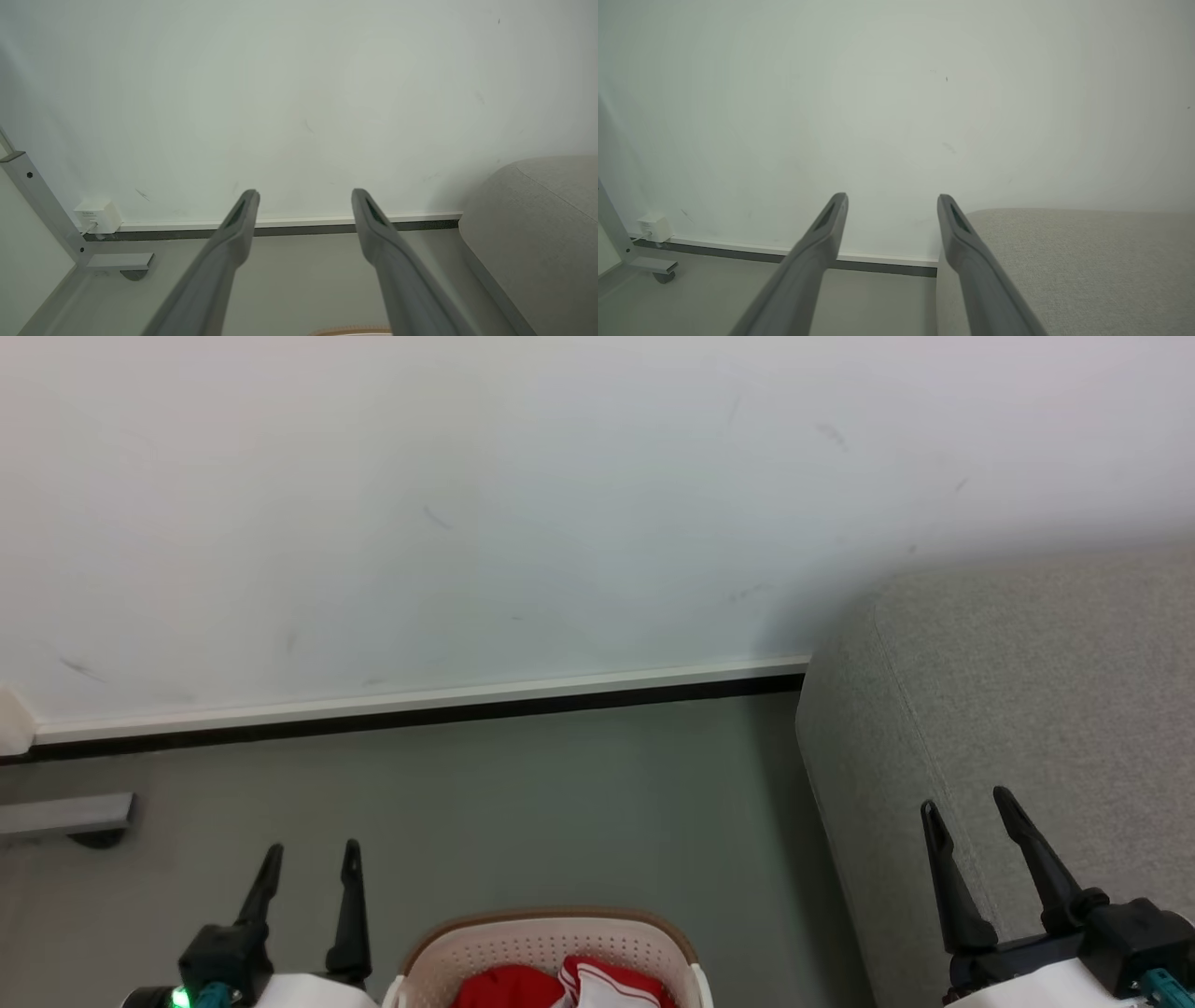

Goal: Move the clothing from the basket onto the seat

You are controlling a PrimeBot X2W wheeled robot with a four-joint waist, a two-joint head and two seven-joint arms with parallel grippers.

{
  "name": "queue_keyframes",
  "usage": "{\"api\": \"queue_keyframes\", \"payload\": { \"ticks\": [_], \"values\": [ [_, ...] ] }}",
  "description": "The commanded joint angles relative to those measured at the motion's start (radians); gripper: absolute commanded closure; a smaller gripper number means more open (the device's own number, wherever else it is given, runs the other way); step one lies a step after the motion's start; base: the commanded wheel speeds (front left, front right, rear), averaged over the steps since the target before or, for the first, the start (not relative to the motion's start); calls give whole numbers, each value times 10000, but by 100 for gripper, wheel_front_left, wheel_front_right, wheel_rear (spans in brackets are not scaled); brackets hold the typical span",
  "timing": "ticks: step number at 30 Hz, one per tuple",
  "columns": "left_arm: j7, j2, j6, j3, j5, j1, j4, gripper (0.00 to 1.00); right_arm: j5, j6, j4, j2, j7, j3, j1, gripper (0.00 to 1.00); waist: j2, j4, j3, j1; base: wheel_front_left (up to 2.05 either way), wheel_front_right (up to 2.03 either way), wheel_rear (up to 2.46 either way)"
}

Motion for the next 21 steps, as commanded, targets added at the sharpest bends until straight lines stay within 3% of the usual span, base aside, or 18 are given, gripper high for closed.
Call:
{"api": "queue_keyframes", "payload": {
  "ticks": [1, 8, 21],
  "values": [
    [-7, -14, -75, 1, -115, -193, 75, 0, 108, -21, -88, -60, 6, -65, -143, 0, 0, -144, 245, 0, 0, 0, 0],
    [-6, -46, -461, -50, -336, -900, 1071, 0, 235, -21, -549, -85, 7, -136, -600, 0, 0, -596, 1263, 0, 0, 0, 0],
    [69, 137, -1022, -489, -468, -3132, 4632, 0, 489, -21, -1439, 187, 7, -334, -1751, 0, 0, -1417, 3248, 0, 0, 0, 0]
  ]
}}
